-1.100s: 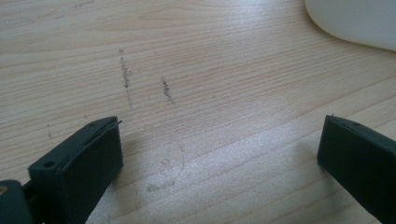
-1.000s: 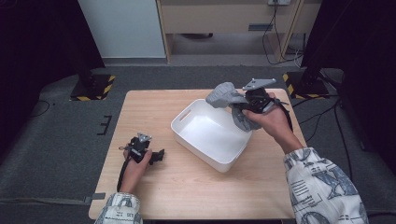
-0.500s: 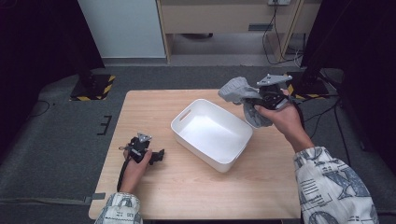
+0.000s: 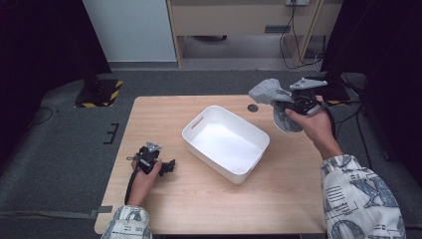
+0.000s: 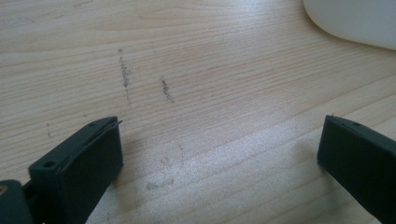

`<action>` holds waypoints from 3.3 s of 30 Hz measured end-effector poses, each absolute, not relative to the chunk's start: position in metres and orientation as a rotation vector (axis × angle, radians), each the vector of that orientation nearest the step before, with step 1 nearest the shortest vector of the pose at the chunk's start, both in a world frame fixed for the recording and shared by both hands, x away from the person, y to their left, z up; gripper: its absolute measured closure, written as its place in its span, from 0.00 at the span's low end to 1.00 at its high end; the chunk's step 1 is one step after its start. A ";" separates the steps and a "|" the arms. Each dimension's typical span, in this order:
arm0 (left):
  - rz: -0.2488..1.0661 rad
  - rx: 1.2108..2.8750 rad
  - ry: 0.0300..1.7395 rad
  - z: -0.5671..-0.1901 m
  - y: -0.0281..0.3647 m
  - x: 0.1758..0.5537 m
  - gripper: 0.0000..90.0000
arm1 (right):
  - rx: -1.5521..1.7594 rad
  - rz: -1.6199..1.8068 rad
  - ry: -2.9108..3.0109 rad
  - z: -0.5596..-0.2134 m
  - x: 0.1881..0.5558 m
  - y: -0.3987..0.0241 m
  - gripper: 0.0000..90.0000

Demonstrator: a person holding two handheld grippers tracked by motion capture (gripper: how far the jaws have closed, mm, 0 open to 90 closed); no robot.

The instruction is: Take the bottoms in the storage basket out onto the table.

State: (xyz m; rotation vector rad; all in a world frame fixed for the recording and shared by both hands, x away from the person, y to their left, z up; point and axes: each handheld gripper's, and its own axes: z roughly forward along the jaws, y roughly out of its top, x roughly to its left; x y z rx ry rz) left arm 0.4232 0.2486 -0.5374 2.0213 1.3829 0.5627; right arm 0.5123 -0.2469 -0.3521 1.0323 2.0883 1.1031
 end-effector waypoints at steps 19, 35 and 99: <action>0.562 2.022 1.382 -0.537 0.249 0.423 0.00 | 1.140 1.035 2.043 -0.380 0.533 -0.276 0.73; 0.562 2.022 1.382 -0.537 0.249 0.423 0.00 | 1.206 1.018 2.038 -0.399 0.539 -0.287 0.72; 0.561 2.024 1.379 -0.537 0.249 0.423 0.00 | 1.315 1.018 2.218 -0.466 0.525 -0.283 0.08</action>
